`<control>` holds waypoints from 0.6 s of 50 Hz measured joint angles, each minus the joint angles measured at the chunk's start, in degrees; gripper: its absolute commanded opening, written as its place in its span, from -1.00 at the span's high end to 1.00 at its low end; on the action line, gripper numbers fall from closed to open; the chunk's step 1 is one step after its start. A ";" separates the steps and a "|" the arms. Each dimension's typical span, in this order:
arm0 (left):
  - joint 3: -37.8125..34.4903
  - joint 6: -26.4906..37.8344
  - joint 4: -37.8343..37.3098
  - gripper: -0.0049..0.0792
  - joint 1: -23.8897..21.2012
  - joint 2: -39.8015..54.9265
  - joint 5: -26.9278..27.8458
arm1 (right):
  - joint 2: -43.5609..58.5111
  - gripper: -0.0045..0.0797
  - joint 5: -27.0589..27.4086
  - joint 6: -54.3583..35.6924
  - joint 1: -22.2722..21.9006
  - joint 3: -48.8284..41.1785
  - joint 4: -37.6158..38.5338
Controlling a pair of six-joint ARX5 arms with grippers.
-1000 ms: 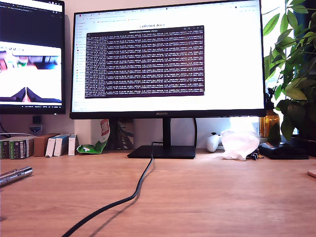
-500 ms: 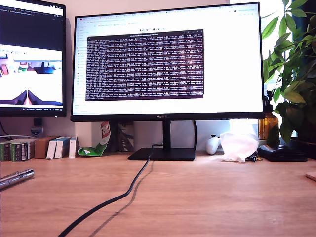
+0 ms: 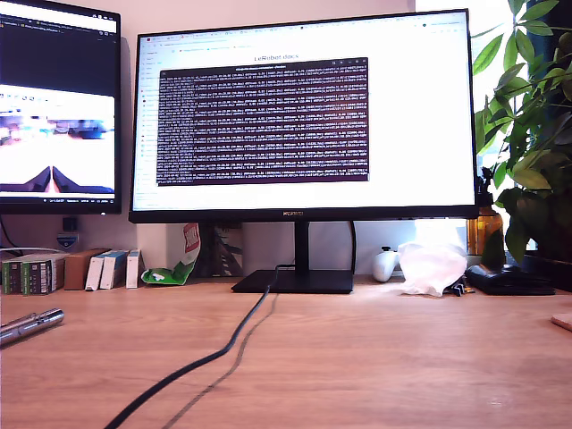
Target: Pick the metallic laser pointer with your right arm, pass it to your left arm, then place it down to the left side of the table
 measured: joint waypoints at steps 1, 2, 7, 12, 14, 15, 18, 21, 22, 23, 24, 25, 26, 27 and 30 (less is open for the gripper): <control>0.00 0.00 -0.04 0.92 -0.20 0.00 0.39 | -0.09 0.86 -0.20 -0.02 0.00 -0.02 -0.15; 0.00 0.00 -0.11 0.92 -0.37 0.00 0.63 | -0.17 0.86 -0.37 -0.02 0.00 -0.02 -0.33; 0.00 -0.02 -0.24 0.92 -0.94 0.00 1.84 | -0.46 0.86 -1.49 0.17 0.00 -0.02 -1.75; 0.00 -0.66 -0.24 0.92 -1.09 0.00 1.84 | -0.46 0.86 -1.51 1.29 0.00 -0.02 -3.76; 0.00 -0.85 -0.24 0.92 -1.09 0.00 1.84 | -0.46 0.86 -1.51 1.33 0.00 0.00 -4.61; 0.00 -2.67 -0.24 0.92 -1.09 0.00 1.86 | -0.46 0.86 -1.49 1.42 0.00 0.00 -4.96; 0.00 -3.39 -0.24 0.92 -1.09 0.00 1.84 | -0.46 0.86 -1.51 1.42 0.00 0.00 -6.19; 0.00 -3.91 -0.24 0.92 -1.09 0.00 1.84 | -0.44 0.86 -1.49 1.42 0.00 -0.02 -6.80; 0.00 -3.91 -0.24 0.92 -1.09 0.00 1.84 | -0.44 0.86 -1.49 1.42 0.00 0.00 -6.82; 0.00 -3.91 -0.24 0.92 -1.09 0.00 1.84 | -0.44 0.86 -1.49 1.42 0.00 -0.02 -6.80; 0.00 -3.91 -0.24 0.92 -1.09 0.00 1.84 | -0.44 0.86 -1.51 1.42 0.00 -0.02 -6.80; 0.00 -3.91 -0.24 0.92 -1.09 0.00 1.84 | -0.44 0.86 -1.51 1.42 0.00 -0.02 -6.80; 0.00 -3.91 -0.24 0.92 -1.09 0.00 1.84 | -0.44 0.86 -1.49 1.42 0.00 -0.02 -6.80; 0.00 -3.91 -0.24 0.92 -1.09 0.00 1.84 | -0.44 0.86 -1.51 1.42 0.00 -0.02 -6.80; 0.00 -3.91 -0.24 0.92 -1.09 0.00 1.84 | -0.44 0.86 -1.49 1.42 0.00 -0.02 -6.80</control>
